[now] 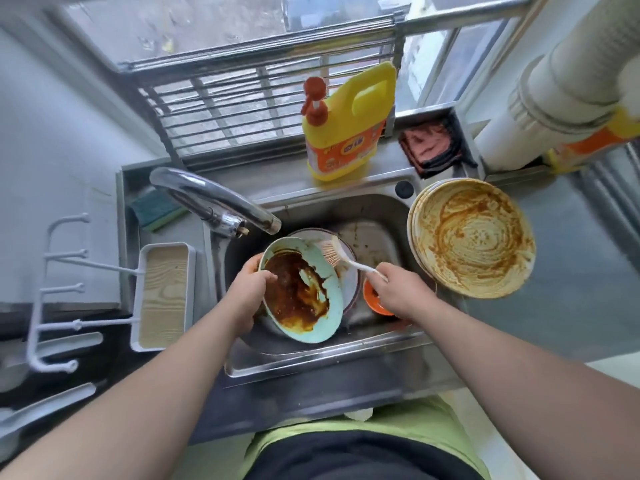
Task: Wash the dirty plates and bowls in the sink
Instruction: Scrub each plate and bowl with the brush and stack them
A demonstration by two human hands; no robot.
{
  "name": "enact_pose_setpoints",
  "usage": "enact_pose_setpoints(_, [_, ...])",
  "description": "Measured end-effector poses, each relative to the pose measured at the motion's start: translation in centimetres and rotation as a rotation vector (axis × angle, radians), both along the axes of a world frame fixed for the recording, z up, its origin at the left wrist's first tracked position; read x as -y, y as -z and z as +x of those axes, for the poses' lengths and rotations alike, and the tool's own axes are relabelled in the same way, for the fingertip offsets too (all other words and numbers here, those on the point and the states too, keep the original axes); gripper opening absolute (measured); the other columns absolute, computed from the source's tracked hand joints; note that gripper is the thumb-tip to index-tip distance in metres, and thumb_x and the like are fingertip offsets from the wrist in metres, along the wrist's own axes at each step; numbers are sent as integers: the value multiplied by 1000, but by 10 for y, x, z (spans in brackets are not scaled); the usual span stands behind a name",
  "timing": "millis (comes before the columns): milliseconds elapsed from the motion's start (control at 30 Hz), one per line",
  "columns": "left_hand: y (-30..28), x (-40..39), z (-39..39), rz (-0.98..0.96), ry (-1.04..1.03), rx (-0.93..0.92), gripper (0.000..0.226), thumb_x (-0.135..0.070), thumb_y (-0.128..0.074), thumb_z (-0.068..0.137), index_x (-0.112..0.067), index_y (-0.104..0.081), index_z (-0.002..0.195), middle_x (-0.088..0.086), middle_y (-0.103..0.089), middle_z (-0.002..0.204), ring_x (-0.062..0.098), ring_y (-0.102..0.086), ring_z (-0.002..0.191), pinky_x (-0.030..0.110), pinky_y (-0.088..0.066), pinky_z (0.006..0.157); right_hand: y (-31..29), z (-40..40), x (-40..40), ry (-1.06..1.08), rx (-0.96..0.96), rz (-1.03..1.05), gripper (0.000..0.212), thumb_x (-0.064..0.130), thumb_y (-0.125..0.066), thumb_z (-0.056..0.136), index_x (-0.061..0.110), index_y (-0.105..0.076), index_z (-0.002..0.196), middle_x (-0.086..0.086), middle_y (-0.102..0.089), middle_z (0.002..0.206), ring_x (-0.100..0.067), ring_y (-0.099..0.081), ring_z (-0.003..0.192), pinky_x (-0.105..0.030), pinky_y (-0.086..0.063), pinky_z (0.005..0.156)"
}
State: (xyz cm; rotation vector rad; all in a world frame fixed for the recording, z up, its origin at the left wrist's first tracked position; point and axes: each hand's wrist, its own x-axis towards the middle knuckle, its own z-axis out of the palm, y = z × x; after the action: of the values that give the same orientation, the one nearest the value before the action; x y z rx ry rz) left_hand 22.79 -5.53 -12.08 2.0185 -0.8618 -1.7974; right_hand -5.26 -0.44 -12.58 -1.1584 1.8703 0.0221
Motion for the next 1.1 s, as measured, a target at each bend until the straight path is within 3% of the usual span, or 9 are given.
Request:
enact_pose_setpoints(200, [-25,2,1,-134,72,49,59,-7,-51,94,-43,-48,141,1,-63,127,28,-60,118,57,-52,105,-5,-1,-12,75,100,-5,33,29,-41,108,27,-67,128,-5,-68,125,-28,-59,111,-37,-48,95])
enact_pose_setpoints(333, [-30,3,1,-164,32,37,58,-5,-46,99,-48,-44,138,0,-61,128,28,-58,120,58,-50,107,-11,5,-22,121,214,-30,33,32,-45,111,30,-63,138,-1,-68,122,-17,-60,89,-30,-47,83])
enact_pose_setpoints(433, [-24,0,-3,-159,-114,19,48,-10,-43,105,-48,-49,134,2,-64,128,29,-60,119,57,-50,107,-28,13,-31,140,404,-44,33,37,-46,111,46,-56,142,6,-66,89,-5,-52,54,-25,-46,53])
enact_pose_setpoints(533, [-11,-8,-14,-79,-363,-53,32,-27,-38,114,-43,-56,135,6,-70,127,31,-68,114,54,-56,98,-47,40,-30,-85,456,-55,36,41,-45,111,51,-54,144,13,-66,97,-1,-53,68,-19,-43,61])
enact_pose_setpoints(633, [2,-16,-26,-10,-571,-88,37,-34,-31,116,-35,-51,147,12,-68,131,33,-69,108,45,-61,74,-50,73,-16,-220,369,-100,34,49,-37,110,56,-47,143,8,-66,133,-17,-65,108,-33,-54,89])
enact_pose_setpoints(767, [11,-26,-39,45,-676,-81,34,-38,-32,115,-37,-51,143,9,-66,125,32,-68,102,43,-60,66,-33,69,13,-334,39,-146,35,29,-26,113,50,-37,140,-4,-68,97,-27,-65,78,-47,-60,65])
enact_pose_setpoints(867, [16,-25,-34,44,-786,-38,33,-38,-33,115,-35,-55,140,9,-68,124,30,-70,99,48,-61,74,-18,35,8,-413,-112,-17,57,2,-40,102,42,-32,142,-5,-64,87,-26,-63,72,-43,-57,55])
enact_pose_setpoints(1000, [20,-20,-26,74,-840,4,36,-39,-34,115,-33,-53,145,10,-66,126,33,-68,106,54,-61,87,-32,25,-47,-415,12,80,28,28,-31,111,45,-38,133,-7,-66,89,-30,-62,74,-47,-57,66])
enact_pose_setpoints(1100, [23,-26,-36,68,-856,-17,31,-39,-35,115,-33,-54,138,9,-67,120,34,-69,103,57,-60,88,-54,64,-49,-467,156,14,24,37,-29,112,42,-38,134,-14,-70,99,-40,-65,86,-50,-57,76])
